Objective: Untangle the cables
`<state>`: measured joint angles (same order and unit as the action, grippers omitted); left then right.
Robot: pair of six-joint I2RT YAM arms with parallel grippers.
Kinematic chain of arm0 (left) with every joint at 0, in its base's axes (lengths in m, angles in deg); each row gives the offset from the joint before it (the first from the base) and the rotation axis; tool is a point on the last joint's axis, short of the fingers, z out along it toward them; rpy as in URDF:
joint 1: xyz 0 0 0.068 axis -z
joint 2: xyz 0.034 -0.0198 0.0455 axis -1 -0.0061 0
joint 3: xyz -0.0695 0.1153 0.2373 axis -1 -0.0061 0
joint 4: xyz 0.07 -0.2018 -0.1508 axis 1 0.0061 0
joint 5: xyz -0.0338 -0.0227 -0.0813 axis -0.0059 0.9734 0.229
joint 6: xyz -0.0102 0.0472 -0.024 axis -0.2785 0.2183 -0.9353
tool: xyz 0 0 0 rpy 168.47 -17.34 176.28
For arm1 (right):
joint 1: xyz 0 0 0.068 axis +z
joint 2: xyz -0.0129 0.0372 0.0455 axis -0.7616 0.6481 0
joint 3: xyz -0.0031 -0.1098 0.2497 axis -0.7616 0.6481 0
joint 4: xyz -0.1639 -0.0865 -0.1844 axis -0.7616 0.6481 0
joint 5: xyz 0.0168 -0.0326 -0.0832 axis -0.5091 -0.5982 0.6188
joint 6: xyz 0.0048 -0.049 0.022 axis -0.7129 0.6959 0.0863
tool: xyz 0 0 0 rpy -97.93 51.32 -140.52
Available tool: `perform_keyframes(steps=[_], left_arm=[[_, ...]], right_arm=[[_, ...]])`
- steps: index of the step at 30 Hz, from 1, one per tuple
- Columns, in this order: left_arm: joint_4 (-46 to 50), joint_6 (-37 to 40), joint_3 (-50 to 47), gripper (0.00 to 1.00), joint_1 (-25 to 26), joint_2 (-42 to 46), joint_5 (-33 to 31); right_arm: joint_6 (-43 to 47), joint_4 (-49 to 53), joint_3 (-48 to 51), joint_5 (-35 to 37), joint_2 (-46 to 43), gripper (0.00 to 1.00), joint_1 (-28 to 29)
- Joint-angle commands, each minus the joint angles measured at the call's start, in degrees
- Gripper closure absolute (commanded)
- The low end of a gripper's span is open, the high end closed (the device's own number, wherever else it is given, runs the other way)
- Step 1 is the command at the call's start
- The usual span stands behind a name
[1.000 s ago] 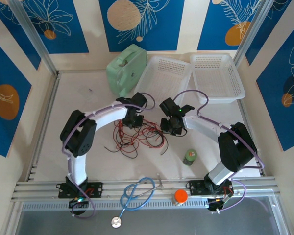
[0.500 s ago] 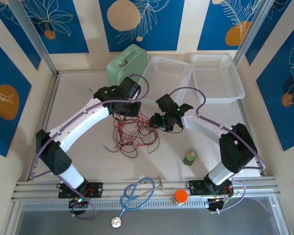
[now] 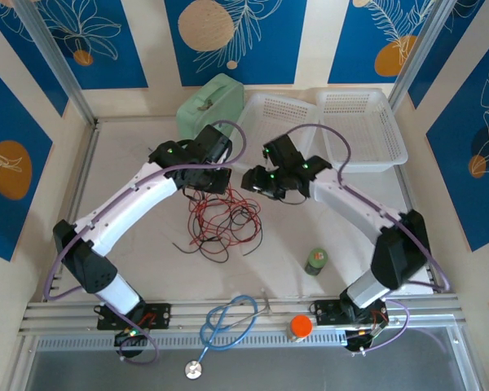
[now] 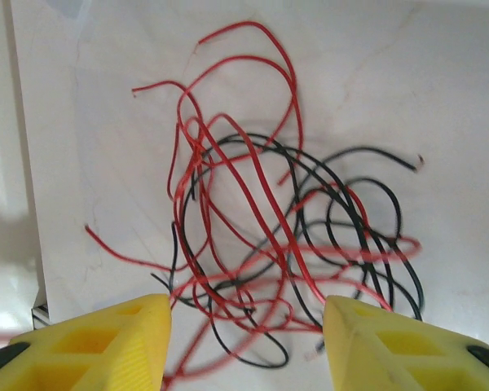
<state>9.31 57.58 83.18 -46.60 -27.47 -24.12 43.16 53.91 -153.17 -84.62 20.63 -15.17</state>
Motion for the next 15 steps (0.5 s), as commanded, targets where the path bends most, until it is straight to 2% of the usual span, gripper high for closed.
perform_keyframes(steps=[1,8,15], left_arm=[[1.8,1.5,1.7,0.94,0.9,2.5,-0.8],[1.8,1.8,1.8,0.94,1.0,3.5,-1.0],[2.1,2.1,2.9,0.94,1.1,3.8,-1.7]], right_arm=[[4.9,7.9,-6.2,-4.5,5.8,0.46,-1.0],[8.8,13.3,-9.1,-7.0,11.6,0.39,-1.1],[9.1,11.4,-7.8,-8.6,16.5,0.39,1.9]])
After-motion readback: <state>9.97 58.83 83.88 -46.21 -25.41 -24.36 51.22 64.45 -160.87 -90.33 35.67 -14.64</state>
